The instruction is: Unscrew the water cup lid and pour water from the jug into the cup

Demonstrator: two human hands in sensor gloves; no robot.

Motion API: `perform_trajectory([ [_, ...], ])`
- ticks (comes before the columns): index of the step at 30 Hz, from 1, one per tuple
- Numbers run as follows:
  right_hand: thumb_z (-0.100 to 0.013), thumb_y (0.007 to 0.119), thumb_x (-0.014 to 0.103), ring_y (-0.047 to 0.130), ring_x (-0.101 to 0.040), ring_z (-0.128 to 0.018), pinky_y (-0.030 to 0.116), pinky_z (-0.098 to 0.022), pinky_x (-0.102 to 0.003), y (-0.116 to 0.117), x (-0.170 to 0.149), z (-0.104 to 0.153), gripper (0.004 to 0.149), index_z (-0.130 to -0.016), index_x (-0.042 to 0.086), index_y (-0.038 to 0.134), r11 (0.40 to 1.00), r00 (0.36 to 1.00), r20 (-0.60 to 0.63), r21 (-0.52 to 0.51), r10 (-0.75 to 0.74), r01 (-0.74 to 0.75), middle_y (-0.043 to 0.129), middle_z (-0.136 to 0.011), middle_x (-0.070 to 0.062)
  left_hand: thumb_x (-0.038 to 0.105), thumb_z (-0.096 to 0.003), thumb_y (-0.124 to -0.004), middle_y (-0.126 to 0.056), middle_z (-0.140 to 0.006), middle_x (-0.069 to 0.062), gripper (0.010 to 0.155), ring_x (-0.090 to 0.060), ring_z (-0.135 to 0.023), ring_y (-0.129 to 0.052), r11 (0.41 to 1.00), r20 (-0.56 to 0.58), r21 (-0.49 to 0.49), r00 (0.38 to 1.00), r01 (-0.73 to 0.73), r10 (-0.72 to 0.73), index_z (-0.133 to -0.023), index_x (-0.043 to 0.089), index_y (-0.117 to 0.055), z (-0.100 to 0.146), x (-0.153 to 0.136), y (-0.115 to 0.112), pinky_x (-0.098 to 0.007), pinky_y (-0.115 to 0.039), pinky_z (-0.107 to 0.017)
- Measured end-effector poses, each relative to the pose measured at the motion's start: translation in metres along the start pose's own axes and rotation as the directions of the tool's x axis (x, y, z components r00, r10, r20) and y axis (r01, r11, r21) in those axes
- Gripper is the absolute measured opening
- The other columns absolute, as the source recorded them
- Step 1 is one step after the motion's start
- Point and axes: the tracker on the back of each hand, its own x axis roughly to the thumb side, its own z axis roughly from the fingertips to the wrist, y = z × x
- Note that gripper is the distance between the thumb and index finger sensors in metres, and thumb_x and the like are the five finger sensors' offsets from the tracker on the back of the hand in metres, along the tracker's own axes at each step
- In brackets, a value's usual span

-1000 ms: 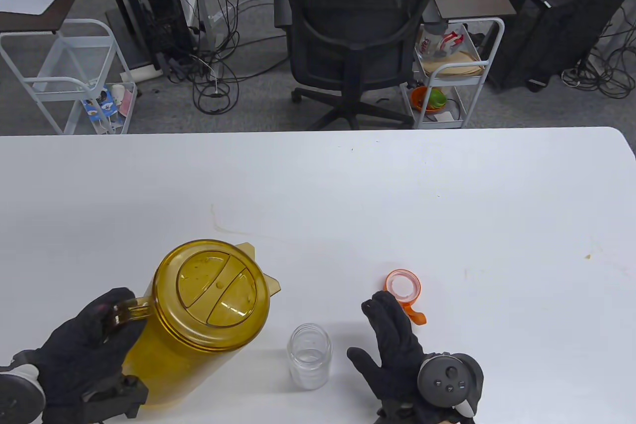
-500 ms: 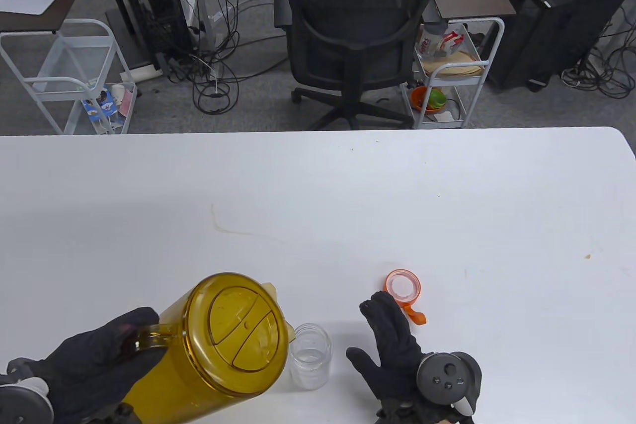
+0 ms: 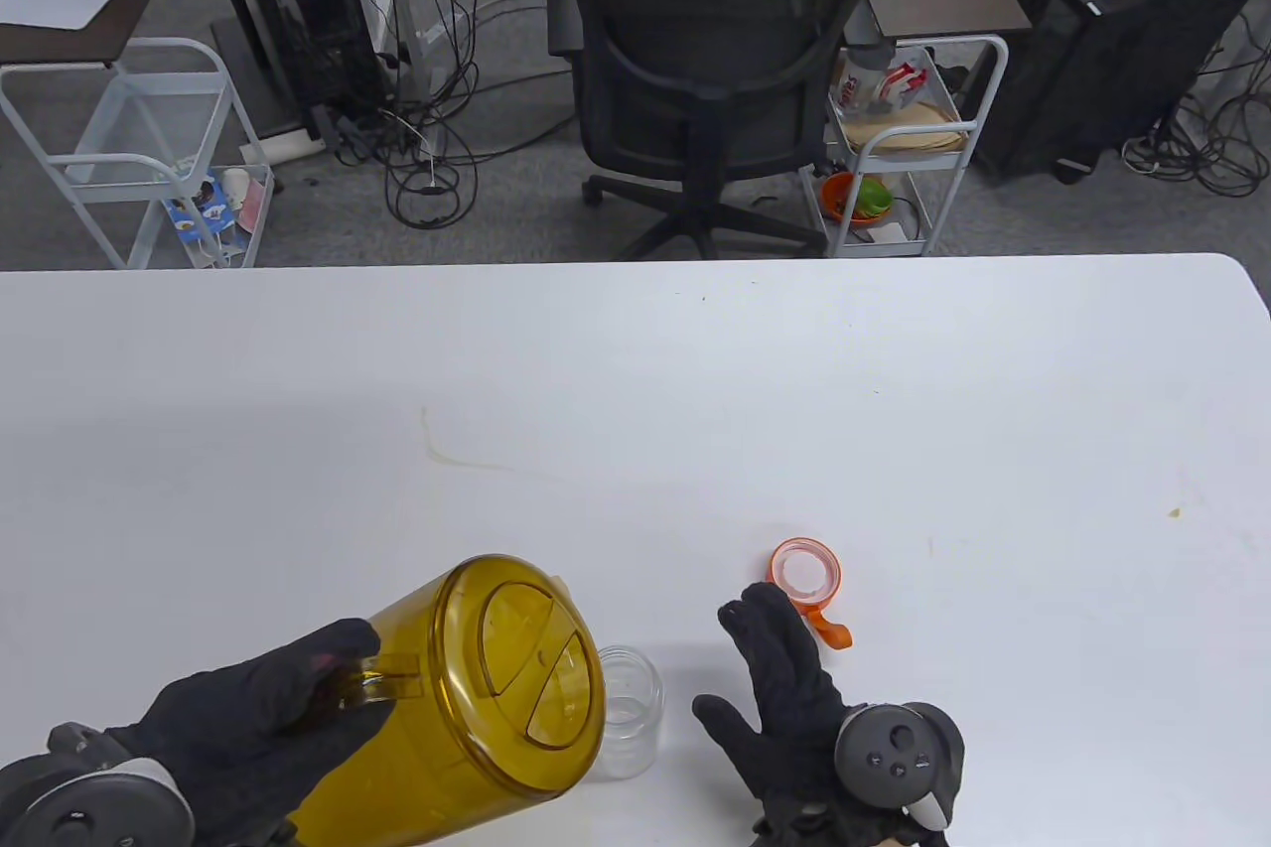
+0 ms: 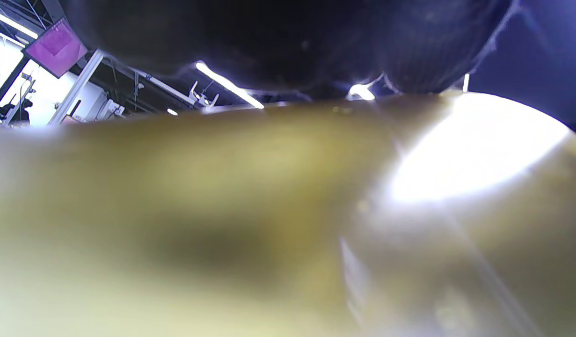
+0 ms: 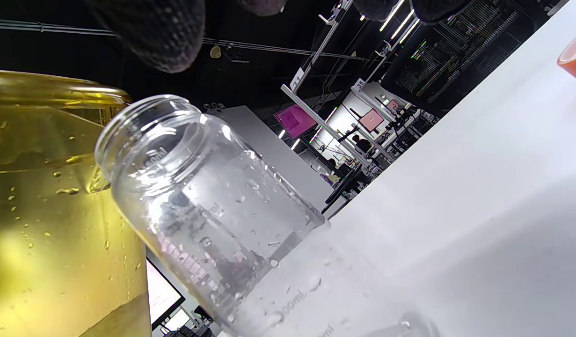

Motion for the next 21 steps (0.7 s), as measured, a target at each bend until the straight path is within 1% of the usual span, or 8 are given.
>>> perform_trajectory([
  [2, -0.055, 0.07, 0.053, 0.038, -0.051, -0.107, 0.049, -0.075, -0.066, 0.0, 0.0, 0.0, 0.076, -0.113, 0.018, 0.035, 1.0, 1.0, 0.002, 0.002, -0.002, 0.002, 0.017, -0.118, -0.018, 0.062, -0.0447, -0.087, -0.1, -0.049, 0.014, 0.054, -0.003, -0.018, -0.101, 1.0, -0.005, -0.018, 1.0, 0.008, -0.008, -0.091, 0.035, -0.077, -0.002, 0.003, -0.001, -0.032, -0.093, -0.024],
  [10, -0.055, 0.07, 0.053, 0.038, -0.051, -0.107, 0.049, -0.074, -0.066, 0.0, 0.0, 0.001, 0.076, -0.113, 0.019, 0.035, 1.0, 1.0, 0.005, 0.004, -0.005, 0.005, 0.017, -0.117, -0.018, 0.061, -0.0433, -0.088, -0.101, -0.048, 0.014, 0.055, -0.004, -0.018, -0.101, 0.997, -0.001, -0.03, 0.998, 0.067, -0.067, -0.091, 0.035, -0.077, -0.009, 0.023, 0.003, -0.033, -0.092, -0.024],
  [16, -0.055, 0.07, 0.053, 0.037, -0.051, -0.107, 0.049, -0.075, -0.066, -0.001, 0.0, 0.002, 0.076, -0.113, 0.019, 0.035, 1.0, 1.0, 0.005, 0.0, -0.012, 0.012, 0.016, -0.117, -0.019, 0.061, -0.0429, -0.088, -0.101, -0.048, 0.014, 0.055, -0.004, -0.017, -0.101, 0.985, 0.015, -0.061, 0.986, 0.164, -0.163, -0.091, 0.035, -0.077, -0.02, 0.044, 0.004, -0.033, -0.092, -0.024],
  [21, -0.055, 0.071, 0.052, 0.037, -0.051, -0.107, 0.049, -0.075, -0.066, -0.003, 0.003, 0.003, 0.076, -0.113, 0.019, 0.035, 1.0, 1.0, 0.017, 0.001, -0.011, 0.011, 0.016, -0.117, -0.019, 0.061, -0.0432, -0.088, -0.101, -0.048, 0.014, 0.056, -0.004, -0.017, -0.101, 0.967, 0.014, -0.121, 0.974, 0.225, -0.225, -0.092, 0.036, -0.076, -0.031, 0.056, 0.003, -0.033, -0.093, -0.024],
])
